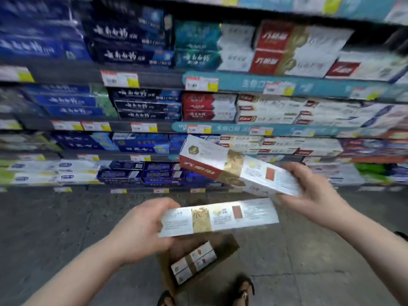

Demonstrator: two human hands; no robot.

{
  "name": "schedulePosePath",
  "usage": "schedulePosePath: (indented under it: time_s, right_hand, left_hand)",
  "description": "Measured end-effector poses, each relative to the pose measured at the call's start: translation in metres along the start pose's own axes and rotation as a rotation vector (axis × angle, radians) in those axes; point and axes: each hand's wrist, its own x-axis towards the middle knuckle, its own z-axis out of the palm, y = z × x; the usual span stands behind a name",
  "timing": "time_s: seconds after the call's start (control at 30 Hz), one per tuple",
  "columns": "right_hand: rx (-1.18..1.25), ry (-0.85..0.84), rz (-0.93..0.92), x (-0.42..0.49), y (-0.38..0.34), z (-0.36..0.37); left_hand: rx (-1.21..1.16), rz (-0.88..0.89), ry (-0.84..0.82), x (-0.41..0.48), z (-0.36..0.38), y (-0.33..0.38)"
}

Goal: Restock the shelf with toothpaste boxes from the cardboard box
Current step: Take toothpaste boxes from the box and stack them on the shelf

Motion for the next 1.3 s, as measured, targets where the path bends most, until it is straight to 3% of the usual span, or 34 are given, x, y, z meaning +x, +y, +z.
schedulePosePath:
  time_s: [0.3, 0.63, 0.77, 1.0, 1.3]
  right_hand:
    - [-0.067, 0.263, 0.031, -0.120, -0.005, -0.158]
    - [-0.183, 0.453, 0.074, -0.231, 0.082, -0.300]
    - [-0.165, 0.440, 0.068, -0.263, 0.113, -0.355]
    - [-0.169, 0.436, 0.103, -0.276, 0.146, -0.429]
    - [-0.132, 0.553, 0.124, -0.221, 0.183, -0.479]
  left_hand:
    - [-0.130, 0.180, 0.000, -0.016, -0.045, 0.133]
    - [-0.072, 0.310, -0.007, 0.007, 0.000, 0.325]
    - [-0.065, 0.340, 0.011, 0.012, 0.029, 0.392]
    - [-0.050, 0.339, 0.003, 0.031, 0.042, 0.463]
    - [-0.031, 0.342, 0.077, 0.099, 0.017, 0.504]
